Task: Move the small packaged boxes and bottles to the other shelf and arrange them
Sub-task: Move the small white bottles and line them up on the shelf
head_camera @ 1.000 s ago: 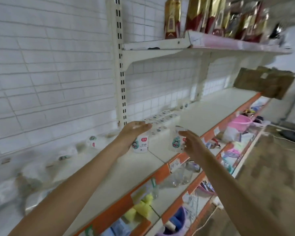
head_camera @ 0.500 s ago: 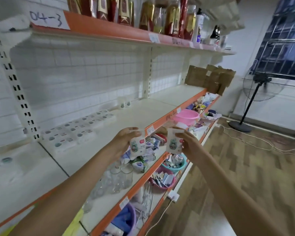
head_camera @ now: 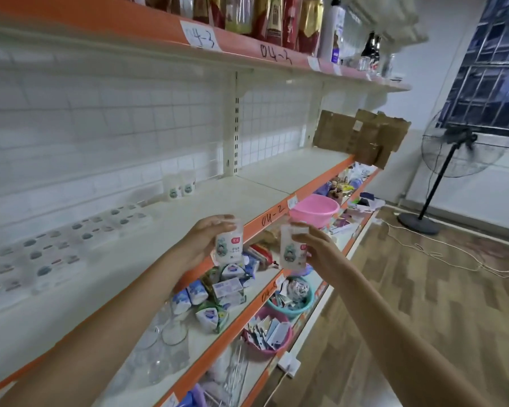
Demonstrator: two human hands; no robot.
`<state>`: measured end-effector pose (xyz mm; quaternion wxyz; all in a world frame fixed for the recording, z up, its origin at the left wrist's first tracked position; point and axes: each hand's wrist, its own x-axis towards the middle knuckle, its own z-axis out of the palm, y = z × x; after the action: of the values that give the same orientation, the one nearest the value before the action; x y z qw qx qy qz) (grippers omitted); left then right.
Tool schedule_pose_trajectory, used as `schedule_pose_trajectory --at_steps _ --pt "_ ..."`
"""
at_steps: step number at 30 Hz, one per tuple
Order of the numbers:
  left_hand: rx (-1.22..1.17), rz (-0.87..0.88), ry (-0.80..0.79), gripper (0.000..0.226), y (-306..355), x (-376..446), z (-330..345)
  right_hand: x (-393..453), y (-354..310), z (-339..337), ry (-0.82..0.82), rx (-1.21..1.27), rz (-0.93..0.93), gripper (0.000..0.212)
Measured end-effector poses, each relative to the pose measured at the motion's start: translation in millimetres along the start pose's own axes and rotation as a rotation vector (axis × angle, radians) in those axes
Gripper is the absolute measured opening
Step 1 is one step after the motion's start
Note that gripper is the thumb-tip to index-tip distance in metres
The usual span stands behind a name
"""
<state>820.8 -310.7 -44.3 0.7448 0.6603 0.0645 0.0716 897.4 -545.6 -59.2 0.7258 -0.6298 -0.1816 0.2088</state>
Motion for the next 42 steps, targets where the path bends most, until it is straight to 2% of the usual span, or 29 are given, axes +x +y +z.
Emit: schedule_pose_trajectory --at_steps 2,4,9,15,19,23,27,32,36,42 --pt "0.021 0.01 0.038 0.021 1 34 -5 34 -5 -8 -0.031 -0.038 0.0 0.06" --pt "0.045 0.019 0.076 0.028 3 68 -14 69 -11 -16 -0.068 -0.081 0.016 0.062" --pt "0.201 -0.027 0.189 0.057 0 130 -50 156 -28 -29 -0.11 -0.187 -0.015 0.042" --pt "0.288 -0.01 0.34 0.075 -1 171 -74 241 -36 -11 -0.172 -0.13 0.007 0.047" --pt "0.439 -0.015 0.408 0.061 1 203 -85 293 -36 1 -0.234 -0.097 0.012 0.053" --pt "0.677 0.007 0.484 0.068 15 238 -87 351 -34 11 -0.331 -0.103 0.025 0.042" --pt "0.912 0.026 0.556 0.059 34 277 -90 414 -36 28 -0.452 -0.18 0.029 0.046" --pt "1.109 -0.158 0.693 0.058 45 312 -103 481 -29 50 -0.575 -0.455 -0.039 0.057" --pt "1.206 -0.319 0.716 0.062 38 325 -108 512 -20 62 -0.712 -0.528 -0.044 0.055" --pt "1.368 -0.4 0.78 0.058 30 324 -109 527 -6 75 -0.807 -0.616 -0.125 0.059"
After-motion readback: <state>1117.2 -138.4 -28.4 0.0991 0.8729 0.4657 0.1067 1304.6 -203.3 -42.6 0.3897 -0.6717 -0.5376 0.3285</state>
